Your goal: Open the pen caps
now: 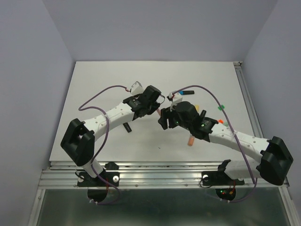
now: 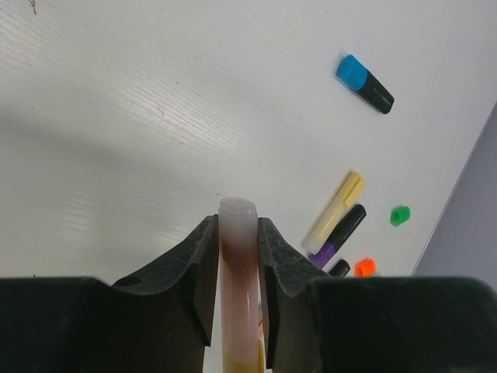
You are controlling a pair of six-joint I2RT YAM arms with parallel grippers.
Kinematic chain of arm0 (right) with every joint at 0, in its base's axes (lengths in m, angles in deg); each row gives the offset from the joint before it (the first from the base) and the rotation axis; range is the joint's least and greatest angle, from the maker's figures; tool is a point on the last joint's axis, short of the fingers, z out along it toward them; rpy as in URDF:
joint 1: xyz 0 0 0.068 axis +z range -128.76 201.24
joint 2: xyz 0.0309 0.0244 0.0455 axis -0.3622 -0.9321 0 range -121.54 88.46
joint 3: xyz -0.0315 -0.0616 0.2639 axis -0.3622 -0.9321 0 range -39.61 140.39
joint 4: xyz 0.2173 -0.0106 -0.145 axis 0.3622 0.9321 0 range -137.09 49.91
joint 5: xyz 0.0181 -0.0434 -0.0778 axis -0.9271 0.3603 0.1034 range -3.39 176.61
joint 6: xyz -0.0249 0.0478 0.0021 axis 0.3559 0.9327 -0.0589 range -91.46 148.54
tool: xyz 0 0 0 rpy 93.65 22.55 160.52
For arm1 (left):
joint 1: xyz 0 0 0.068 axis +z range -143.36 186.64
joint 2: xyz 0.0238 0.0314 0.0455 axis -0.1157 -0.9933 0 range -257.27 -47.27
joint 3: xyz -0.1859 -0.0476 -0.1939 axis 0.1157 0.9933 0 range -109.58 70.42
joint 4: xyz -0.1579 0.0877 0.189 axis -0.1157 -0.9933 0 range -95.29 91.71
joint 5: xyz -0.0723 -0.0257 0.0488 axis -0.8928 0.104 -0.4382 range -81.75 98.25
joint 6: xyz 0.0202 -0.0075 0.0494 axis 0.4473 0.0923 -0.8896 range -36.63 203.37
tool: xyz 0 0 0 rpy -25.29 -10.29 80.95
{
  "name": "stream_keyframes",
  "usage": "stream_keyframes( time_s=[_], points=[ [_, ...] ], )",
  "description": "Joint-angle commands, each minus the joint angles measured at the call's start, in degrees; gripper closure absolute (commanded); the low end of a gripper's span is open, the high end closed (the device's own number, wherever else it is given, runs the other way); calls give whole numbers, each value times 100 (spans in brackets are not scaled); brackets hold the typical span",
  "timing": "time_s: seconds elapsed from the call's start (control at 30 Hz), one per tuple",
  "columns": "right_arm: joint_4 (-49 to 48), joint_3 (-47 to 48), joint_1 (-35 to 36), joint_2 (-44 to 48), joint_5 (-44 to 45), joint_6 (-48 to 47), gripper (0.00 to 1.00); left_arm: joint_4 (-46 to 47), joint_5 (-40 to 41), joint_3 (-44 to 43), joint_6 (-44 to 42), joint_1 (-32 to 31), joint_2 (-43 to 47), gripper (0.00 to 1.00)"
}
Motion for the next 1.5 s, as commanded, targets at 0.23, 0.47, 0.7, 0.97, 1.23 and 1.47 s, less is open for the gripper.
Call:
stream_keyframes(
  time_s=[0.23, 0.47, 0.7, 0.97, 1.23, 1.47],
  points=[
    [-440, 400, 62, -219, -28, -86, 43, -113, 40, -197, 106, -71, 151, 100],
    [-676, 278, 62, -105, -168, -86, 75, -78, 31, -179, 79, -80, 168, 100],
    [-808, 172, 71, -114, -571, -235, 99, -34, 22, -241, -52, -80, 89, 100],
    [-730, -205, 247, 447, -1652, -18, 99, 404, 381, -267, -307, 561, -200, 100],
    [-372, -715, 537, 1019, -2436, 810, 99, 194, 577, -979, -527, 1439, -702, 100],
    [578, -575, 563, 1266, -883, 1283, 99, 351, 594, -831, -1246, 1616, -536, 100]
  ],
)
